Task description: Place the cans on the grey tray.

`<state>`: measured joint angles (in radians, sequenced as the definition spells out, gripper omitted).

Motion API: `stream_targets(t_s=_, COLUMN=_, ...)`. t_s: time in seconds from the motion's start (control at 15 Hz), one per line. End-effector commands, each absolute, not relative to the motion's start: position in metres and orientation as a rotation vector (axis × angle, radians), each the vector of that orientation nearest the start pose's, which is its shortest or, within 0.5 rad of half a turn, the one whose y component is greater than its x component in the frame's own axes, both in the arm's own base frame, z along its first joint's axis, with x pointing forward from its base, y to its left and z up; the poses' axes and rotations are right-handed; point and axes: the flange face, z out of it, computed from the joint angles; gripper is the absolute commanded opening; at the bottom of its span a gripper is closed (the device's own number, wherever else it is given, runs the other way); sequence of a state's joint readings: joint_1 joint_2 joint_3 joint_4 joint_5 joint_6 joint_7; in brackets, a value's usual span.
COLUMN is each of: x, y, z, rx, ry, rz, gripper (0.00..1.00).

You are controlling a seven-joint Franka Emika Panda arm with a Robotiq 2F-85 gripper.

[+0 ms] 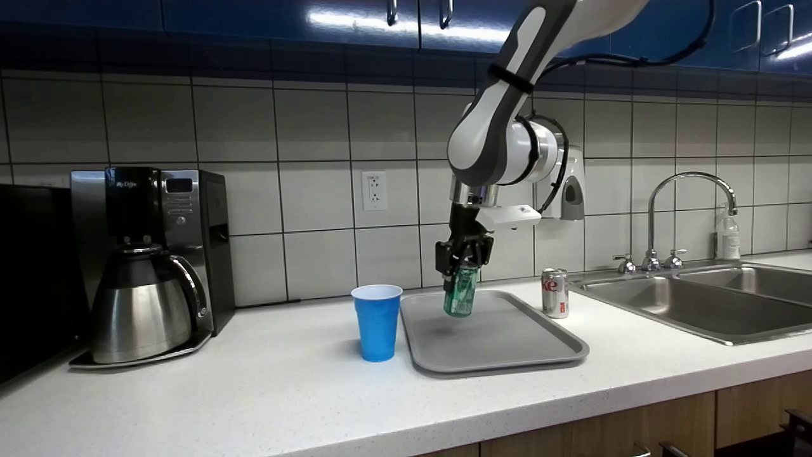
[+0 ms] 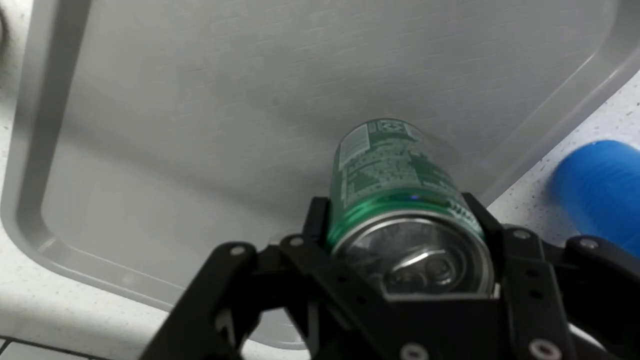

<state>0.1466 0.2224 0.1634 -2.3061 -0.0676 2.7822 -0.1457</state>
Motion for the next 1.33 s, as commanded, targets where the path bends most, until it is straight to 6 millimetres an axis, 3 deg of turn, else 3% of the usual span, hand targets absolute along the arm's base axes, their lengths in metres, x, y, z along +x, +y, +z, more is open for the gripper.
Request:
stream_targets(t_s=0.0, x=0.524, y=0.176, z=0.281, rx=-2.984, ry=-0.847, rz=-0.4, gripper=0.39)
stream_targets(t_s=1.27, x=0.514, y=0.185, z=0.263, rx=-2.976, ry=-0.937, rz=-0.348, gripper=0.39)
